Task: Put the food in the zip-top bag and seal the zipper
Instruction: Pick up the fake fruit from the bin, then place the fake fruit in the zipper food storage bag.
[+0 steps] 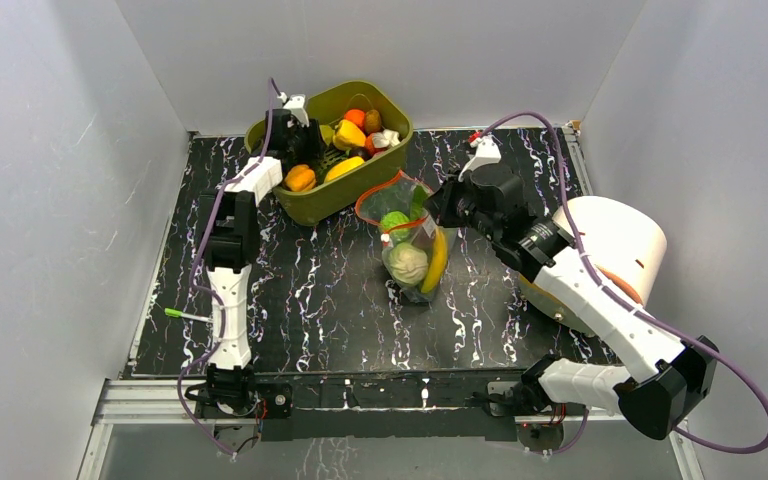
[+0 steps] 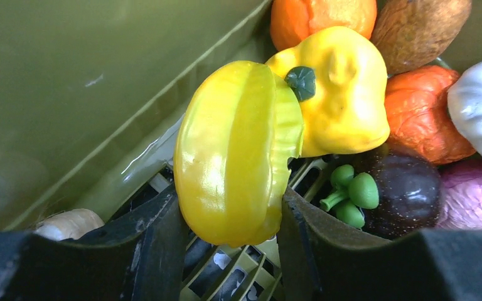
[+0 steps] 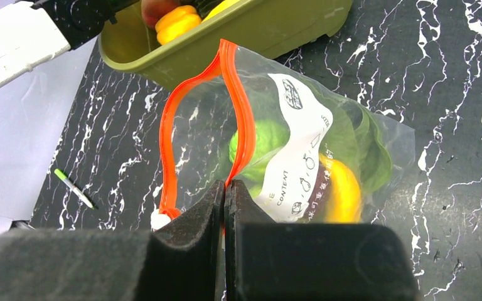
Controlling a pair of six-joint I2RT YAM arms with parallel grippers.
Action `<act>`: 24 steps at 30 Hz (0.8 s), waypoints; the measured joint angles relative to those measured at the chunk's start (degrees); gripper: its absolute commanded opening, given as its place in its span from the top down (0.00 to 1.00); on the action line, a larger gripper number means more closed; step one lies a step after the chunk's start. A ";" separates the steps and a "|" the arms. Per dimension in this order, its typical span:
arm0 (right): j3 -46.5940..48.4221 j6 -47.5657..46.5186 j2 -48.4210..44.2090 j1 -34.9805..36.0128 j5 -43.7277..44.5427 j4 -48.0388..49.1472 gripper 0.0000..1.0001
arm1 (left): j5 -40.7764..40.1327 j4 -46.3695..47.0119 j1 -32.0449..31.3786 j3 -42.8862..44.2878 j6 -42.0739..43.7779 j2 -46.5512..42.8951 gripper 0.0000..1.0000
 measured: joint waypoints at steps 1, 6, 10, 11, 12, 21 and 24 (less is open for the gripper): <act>-0.20 0.00 -0.33 0.00 -0.02 0.11 1.00 | 0.09 0.07 0.00 0.00 -0.02 -0.15 0.88; -1.77 -0.15 -2.32 0.00 0.13 0.24 1.00 | -0.79 -1.29 -0.07 0.02 -0.11 -1.95 0.86; -2.32 -1.31 -2.71 0.00 1.09 0.79 1.00 | -2.82 -4.94 -0.07 0.07 0.39 -4.63 0.85; -2.38 -1.38 -2.71 0.00 1.07 1.31 1.00 | -2.91 -5.33 -0.07 -0.07 0.44 -5.49 0.85; -2.54 -1.36 -2.71 0.00 1.03 1.70 1.00 | -2.86 -5.77 -0.07 -0.26 0.42 -6.43 0.85; -3.52 0.70 -2.75 0.00 0.94 3.65 1.00 | 0.70 -11.43 -0.17 -7.91 -0.48 -19.43 0.84; -3.52 2.21 -2.71 0.00 1.03 4.09 1.00 | 3.91 -13.22 -0.44 -10.49 -1.51 -23.74 0.85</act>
